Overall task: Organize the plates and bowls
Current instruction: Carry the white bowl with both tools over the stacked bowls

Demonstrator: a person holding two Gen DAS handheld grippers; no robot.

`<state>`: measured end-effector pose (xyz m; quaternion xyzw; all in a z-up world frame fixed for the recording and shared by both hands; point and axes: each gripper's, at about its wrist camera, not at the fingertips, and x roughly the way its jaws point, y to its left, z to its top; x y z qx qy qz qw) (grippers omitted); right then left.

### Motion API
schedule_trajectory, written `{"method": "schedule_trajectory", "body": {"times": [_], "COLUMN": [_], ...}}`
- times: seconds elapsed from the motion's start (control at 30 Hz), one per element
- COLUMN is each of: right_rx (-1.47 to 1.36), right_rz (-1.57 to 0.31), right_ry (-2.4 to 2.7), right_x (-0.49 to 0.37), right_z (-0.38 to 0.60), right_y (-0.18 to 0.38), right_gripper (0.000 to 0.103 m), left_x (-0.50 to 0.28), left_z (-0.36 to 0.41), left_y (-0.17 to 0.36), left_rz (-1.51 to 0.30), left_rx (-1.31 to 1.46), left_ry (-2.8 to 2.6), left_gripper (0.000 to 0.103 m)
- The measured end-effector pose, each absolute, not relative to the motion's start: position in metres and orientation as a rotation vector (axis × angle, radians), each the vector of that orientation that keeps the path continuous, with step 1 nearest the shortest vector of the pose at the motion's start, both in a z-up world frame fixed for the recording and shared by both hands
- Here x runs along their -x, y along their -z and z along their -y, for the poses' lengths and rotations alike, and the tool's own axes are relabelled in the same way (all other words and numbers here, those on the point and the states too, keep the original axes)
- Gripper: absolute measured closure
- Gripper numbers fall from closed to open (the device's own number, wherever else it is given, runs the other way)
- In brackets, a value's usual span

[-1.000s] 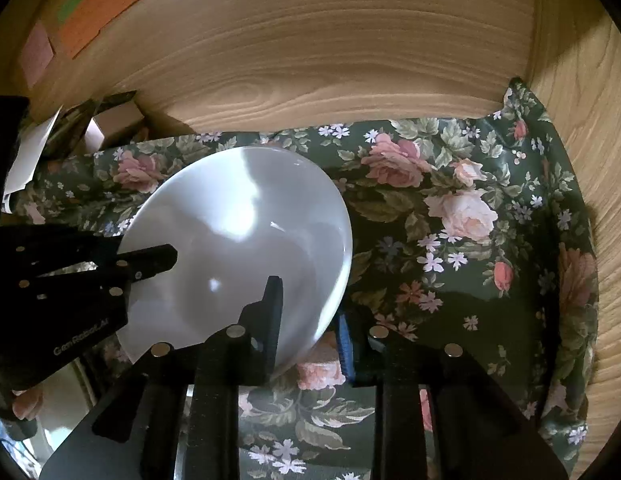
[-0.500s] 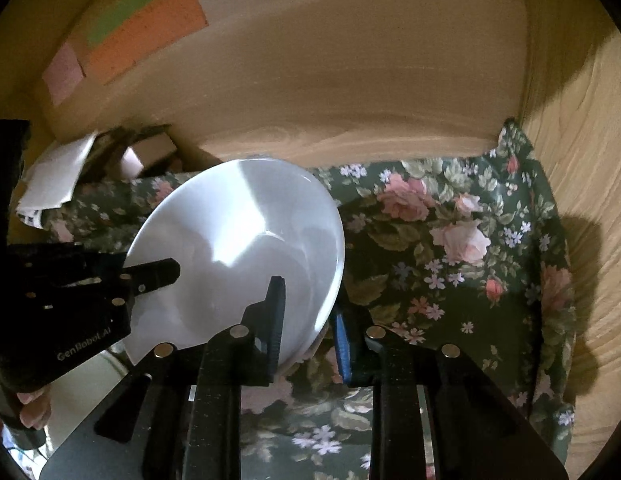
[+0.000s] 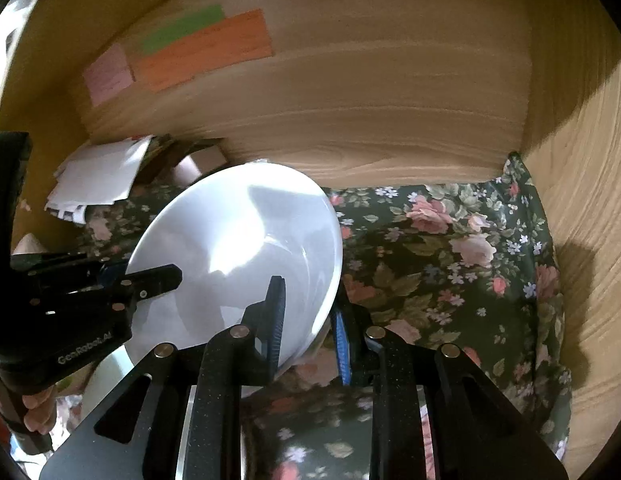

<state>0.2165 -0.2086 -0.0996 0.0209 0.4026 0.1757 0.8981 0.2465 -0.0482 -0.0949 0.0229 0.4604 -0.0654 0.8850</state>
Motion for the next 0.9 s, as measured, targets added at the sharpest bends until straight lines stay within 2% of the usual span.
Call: {"method": "schedule_trajectory", "body": {"times": [0.9], "right_rx": [0.004], "right_rz": [-0.807], "right_ry": [-0.494], "right_x": [-0.150], "right_z": [0.104], "right_y": [0.093], "right_gripper": [0.083], "left_x": [-0.146], "left_z": [-0.063], "left_y": [0.091], "left_rz": [-0.910], "left_rx": [0.083], "left_ry": [0.018], "left_gripper": [0.085]}}
